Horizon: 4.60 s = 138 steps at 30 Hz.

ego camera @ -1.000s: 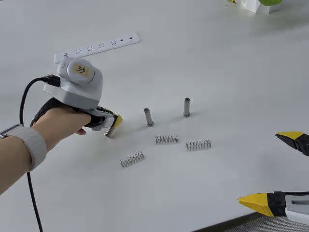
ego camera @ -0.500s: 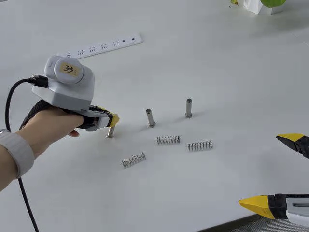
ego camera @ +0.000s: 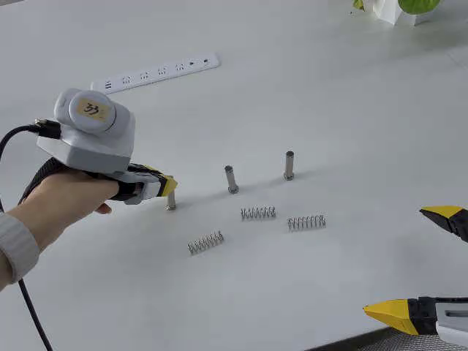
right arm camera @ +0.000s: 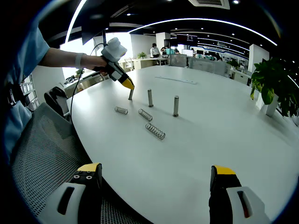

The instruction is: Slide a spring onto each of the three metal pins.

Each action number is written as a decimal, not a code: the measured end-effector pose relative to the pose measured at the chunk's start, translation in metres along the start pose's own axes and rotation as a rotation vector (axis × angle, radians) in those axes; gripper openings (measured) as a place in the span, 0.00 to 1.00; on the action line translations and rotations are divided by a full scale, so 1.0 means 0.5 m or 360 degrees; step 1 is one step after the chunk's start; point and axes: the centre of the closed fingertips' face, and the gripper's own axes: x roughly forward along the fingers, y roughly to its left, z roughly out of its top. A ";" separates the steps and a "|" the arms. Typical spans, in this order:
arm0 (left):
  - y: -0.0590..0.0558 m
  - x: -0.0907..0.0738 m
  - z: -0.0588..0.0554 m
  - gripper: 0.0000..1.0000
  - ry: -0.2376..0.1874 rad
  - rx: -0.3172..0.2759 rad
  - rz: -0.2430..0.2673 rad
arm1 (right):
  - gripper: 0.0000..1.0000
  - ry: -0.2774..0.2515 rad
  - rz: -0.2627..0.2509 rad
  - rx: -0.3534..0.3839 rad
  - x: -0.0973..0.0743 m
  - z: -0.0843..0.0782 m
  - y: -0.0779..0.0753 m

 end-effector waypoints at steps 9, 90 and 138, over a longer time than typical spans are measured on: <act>0.004 -0.012 -0.010 0.04 -0.0014 -0.0010 0.0011 | 0.96 0.0003 0.0002 -0.0005 0.003 0.001 0.001; -0.017 0.014 -0.040 0.39 -0.0122 0.0121 0.0060 | 0.96 0.0006 0.0005 0.0001 0.004 0.001 0.004; -0.046 -0.047 -0.084 0.99 -0.0368 -0.0062 -0.0018 | 0.99 -0.0029 0.0004 -0.0105 0.008 0.044 -0.030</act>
